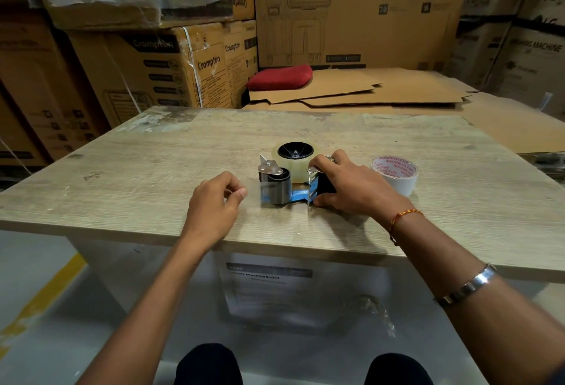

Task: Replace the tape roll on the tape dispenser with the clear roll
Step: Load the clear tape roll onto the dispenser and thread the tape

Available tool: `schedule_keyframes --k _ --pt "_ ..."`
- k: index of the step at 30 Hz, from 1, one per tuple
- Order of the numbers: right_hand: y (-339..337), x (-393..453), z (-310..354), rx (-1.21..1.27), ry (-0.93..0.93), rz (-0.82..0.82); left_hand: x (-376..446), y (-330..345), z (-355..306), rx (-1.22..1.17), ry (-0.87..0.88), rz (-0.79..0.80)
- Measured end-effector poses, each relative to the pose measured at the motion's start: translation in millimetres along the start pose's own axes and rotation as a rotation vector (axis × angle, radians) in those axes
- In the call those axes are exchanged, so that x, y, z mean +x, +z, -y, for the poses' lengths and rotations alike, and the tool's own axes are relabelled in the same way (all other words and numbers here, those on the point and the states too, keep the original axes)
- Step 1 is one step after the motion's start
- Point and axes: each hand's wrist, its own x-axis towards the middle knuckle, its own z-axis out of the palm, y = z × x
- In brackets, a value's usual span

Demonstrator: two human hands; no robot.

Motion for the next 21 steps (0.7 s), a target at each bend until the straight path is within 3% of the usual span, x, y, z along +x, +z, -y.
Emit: schedule_keyframes --k 7,14,21 --pt "1.5 2.3 -6.3 0.051 -0.027 0.021 23.1 12.7 6.0 -0.204 -0.052 0.055" --pt "-3.9 5.7 -13.3 0.228 -0.050 0.125 34.8 6.5 17.7 -0.581 -0.166 0.288" --pt "-14.9 2.0 -16.9 0.425 -0.122 0.198 42.4 6.8 22.6 -0.587 -0.131 0.377"
